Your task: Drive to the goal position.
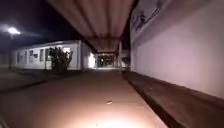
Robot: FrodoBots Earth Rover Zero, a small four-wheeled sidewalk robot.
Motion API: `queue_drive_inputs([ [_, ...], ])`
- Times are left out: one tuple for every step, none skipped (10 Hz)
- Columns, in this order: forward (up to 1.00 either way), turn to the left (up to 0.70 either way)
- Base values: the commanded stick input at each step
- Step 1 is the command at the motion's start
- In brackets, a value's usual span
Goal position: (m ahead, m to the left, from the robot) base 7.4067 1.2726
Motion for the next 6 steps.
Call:
queue_drive_inputs([
  [1.0,0.0],
  [1.0,0.0],
  [1.0,0.0],
  [1.0,0.0],
  [1.0,0.0],
  [1.0,0.0],
])
